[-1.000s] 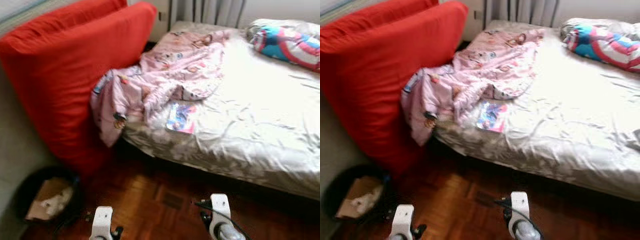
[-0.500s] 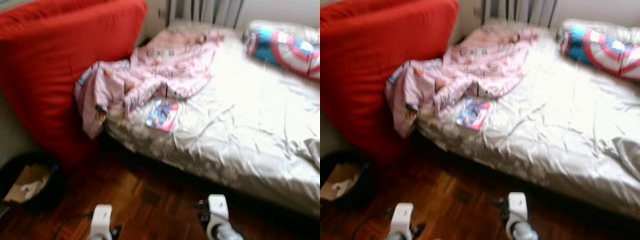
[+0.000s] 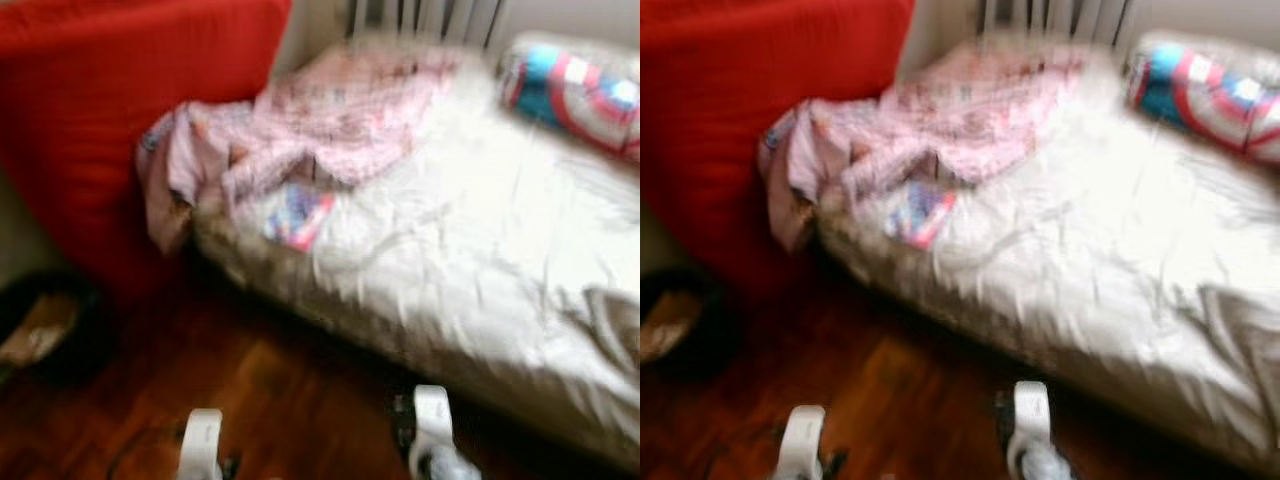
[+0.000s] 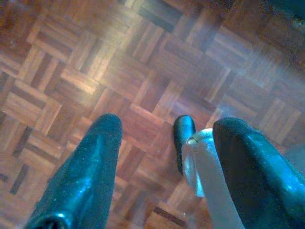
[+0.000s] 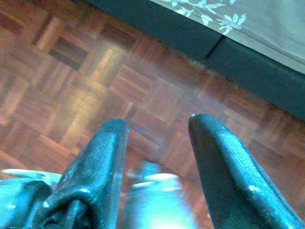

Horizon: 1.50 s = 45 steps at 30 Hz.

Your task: Clean up the room

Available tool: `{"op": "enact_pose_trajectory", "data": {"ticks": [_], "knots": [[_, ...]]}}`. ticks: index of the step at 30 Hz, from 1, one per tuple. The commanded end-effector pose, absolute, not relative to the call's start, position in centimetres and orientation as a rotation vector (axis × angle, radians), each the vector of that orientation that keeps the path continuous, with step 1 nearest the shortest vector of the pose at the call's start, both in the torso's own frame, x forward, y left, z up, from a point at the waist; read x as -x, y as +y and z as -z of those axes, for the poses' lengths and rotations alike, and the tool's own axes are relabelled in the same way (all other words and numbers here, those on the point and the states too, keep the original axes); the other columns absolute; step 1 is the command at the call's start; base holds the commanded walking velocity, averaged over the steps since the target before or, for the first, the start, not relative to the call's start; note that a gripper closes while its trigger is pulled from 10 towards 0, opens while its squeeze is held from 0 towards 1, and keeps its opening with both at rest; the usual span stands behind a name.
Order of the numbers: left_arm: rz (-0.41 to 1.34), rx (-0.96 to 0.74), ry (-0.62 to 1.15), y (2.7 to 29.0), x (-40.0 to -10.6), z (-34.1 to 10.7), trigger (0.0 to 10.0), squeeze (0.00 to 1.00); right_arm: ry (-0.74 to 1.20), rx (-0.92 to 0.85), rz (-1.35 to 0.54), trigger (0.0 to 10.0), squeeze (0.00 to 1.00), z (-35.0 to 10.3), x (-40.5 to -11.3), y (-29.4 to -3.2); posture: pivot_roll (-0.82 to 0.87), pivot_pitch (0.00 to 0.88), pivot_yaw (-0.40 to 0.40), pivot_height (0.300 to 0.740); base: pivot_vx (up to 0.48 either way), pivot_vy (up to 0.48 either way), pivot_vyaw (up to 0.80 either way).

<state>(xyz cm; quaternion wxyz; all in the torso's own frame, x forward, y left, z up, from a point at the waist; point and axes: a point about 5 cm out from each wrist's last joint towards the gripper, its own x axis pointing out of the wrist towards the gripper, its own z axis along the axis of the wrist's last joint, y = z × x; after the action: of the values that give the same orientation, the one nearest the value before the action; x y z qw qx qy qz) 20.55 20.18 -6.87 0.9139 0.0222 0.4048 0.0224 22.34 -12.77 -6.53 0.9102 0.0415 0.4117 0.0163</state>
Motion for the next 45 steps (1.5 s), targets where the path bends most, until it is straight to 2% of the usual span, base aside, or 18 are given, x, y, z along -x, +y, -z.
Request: {"op": "enact_pose_trajectory", "data": {"ticks": [1,17,24,45], "knots": [[-0.044,-0.048,0.866,20.13,-19.91,7.27,10.0,0.0,0.867,-0.086,-0.02,10.0,0.0,6.87,-21.82,-13.17,0.06,0.176,0.013,0.74,0.0,-0.39,0.0],[-0.05,-0.047,0.861,20.23,-20.13,7.14,10.0,0.0,0.866,-0.089,-0.012,10.0,0.0,6.83,-21.89,-13.14,0.06,0.205,0.014,0.74,0.0,-0.39,0.0],[-0.06,-0.038,0.86,20.35,-20.18,7.1,10.0,0.0,0.876,-0.096,-0.004,10.0,0.0,6.89,-21.81,-13.12,0.06,0.212,0.016,0.74,0.0,-0.039,0.0],[-0.061,-0.032,0.858,20.35,-20.21,7.08,10.0,0.0,0.888,-0.094,-0.003,10.0,0.0,6.97,-21.71,-13.15,0.06,0.221,0.016,0.74,0.0,0.0,-0.73]]}}
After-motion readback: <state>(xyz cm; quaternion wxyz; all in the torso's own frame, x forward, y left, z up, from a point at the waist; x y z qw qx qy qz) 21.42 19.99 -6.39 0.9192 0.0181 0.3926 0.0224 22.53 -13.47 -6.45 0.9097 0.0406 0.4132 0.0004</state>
